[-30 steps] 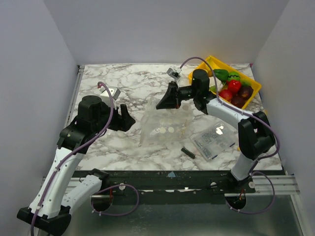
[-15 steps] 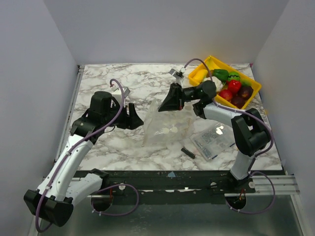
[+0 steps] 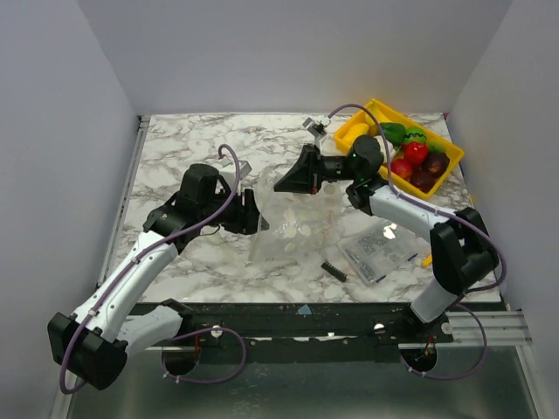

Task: Place the food in the zip-top bag and seal the zipper
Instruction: Open the zipper of the food storage bag at the center of the board.

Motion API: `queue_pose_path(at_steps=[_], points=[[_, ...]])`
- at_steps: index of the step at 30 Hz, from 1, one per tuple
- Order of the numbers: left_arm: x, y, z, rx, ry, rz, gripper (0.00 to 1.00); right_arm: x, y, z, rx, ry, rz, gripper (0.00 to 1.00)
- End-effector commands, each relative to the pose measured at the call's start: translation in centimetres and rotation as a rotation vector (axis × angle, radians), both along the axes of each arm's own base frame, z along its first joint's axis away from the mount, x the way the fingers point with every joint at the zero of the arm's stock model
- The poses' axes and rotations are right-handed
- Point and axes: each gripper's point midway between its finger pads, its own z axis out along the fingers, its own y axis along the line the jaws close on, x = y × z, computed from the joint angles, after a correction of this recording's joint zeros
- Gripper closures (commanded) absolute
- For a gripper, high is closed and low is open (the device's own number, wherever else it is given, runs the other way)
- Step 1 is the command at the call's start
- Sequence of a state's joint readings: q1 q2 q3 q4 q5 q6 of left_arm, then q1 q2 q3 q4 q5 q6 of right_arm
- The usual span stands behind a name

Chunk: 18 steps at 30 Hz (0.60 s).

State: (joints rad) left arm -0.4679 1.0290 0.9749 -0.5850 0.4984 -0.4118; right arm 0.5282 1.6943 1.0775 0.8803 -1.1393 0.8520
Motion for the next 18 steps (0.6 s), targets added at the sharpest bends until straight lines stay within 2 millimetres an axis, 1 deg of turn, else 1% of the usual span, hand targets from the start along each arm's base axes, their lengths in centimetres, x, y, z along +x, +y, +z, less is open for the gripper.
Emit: queue_pose_path(at_steps=[1, 3, 5, 6, 7, 9, 13, 14, 15, 16, 18], points=[[-0.8, -1.1, 1.1, -0.067, -0.025, -0.057, 0.56, 1.1, 0.3, -1.1, -0.099, -0.075, -0.104, 0.99], [-1.3, -0.9, 1.3, -0.075, -0.034, -0.06, 0.54, 1.1, 0.4, -1.1, -0.11, -0.068, -0.1, 0.99], [-2.0, -0.7, 1.7, -0.094, -0.055, -0.07, 0.51, 1.0, 0.4, -1.1, -0.107, -0.059, -0.083, 0.99], [-2.3, -0.7, 1.8, -0.106, -0.06, -0.08, 0.51, 0.9, 0.5, -1.0, -0.103, -0.056, -0.076, 0.99], [-2.6, -0.8, 2.0, -0.119, -0.07, -0.085, 0.53, 0.8, 0.5, -0.9, -0.099, -0.055, -0.071, 0.99], [-2.7, -0.6, 2.1, -0.118, -0.074, -0.077, 0.69, 0.9, 0.5, -0.9, -0.096, -0.052, -0.072, 0.99], [-1.7, 0.2, 2.0, -0.059, -0.083, -0.023, 0.99, 1.5, 0.7, -0.8, -0.116, -0.049, -0.117, 0.99], [-1.4, 0.4, 2.2, -0.046, -0.089, -0.004, 1.0, 2.1, 0.8, -1.2, -0.141, -0.034, -0.156, 0.9], [-0.9, 0.9, 2.4, -0.024, -0.097, 0.031, 1.0, 3.1, 0.9, -1.5, -0.17, -0.026, -0.227, 0.8], [-0.6, 1.5, 2.5, 0.002, -0.101, 0.072, 1.0, 3.8, 1.0, -2.2, -0.212, 0.0, -0.292, 0.67], [0.6, 3.4, 2.8, 0.073, -0.114, 0.192, 1.0, 5.4, 0.8, -3.3, -0.296, 0.036, -0.445, 0.44]])
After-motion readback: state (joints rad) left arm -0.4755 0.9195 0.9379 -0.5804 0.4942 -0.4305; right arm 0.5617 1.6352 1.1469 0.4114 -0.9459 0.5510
